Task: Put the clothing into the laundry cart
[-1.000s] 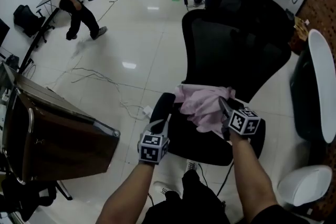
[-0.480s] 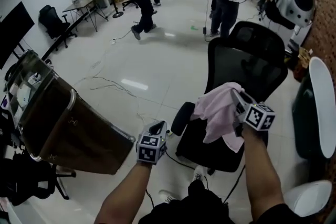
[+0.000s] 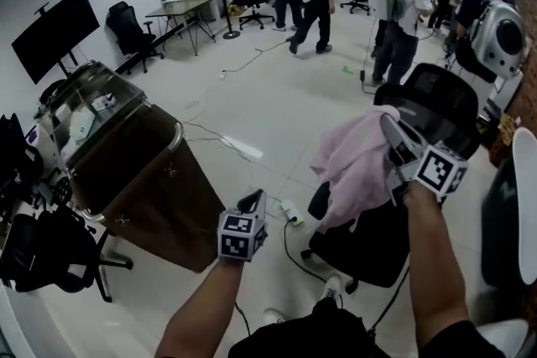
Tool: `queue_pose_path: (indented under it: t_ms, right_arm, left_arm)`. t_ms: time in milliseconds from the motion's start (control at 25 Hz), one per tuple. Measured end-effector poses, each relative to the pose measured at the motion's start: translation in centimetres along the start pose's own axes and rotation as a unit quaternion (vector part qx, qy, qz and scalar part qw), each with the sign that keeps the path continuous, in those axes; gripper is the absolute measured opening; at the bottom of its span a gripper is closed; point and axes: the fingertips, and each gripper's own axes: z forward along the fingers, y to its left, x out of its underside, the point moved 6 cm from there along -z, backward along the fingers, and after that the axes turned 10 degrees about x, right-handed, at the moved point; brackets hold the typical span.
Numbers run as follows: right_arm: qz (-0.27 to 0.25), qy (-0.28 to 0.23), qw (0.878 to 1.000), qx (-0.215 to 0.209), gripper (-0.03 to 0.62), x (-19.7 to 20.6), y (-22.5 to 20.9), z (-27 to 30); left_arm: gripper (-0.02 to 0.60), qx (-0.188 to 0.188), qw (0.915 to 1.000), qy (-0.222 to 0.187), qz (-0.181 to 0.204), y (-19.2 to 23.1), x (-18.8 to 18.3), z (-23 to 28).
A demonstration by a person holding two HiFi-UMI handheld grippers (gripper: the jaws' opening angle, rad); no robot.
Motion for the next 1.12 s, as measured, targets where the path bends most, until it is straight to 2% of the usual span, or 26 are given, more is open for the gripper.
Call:
queue_pose_path:
  t_ms: [240,520,760,960,1120]
  right_arm:
    - [-0.01,0.009,0.997,-0.071,0.089,-0.6,9.4,3.9]
    - [-0.022,0.003,0.983,-0.181,0.089,-1.3,22.9,7.9]
    - [-0.011,-0.011,0.966,-0.257,0.088,-2.0,32.9,10.6]
    - [0.002,-0.029,0.948,-0.317,0.087,-2.4,40.0,12.8]
    - [0.008,-0.004,0.935,-0.355,0.087,-0.5,44.9,16.0]
  left_arm:
    - [0.0,-0.068,0.9968,-0.035,-0.021,4.2,-0.3,-8.0]
    - [0.0,-0.163,0.9844,-0.064,-0.023,9.0,0.7,-19.5]
    - [0.0,-0.24,0.9651,-0.088,-0.054,12.2,2.9,-27.9]
    - [0.0,-0.292,0.9474,-0.109,-0.074,14.5,3.2,-32.6]
    - [0.0,-0.326,0.9361,-0.107,-0.078,16.4,2.0,-35.1]
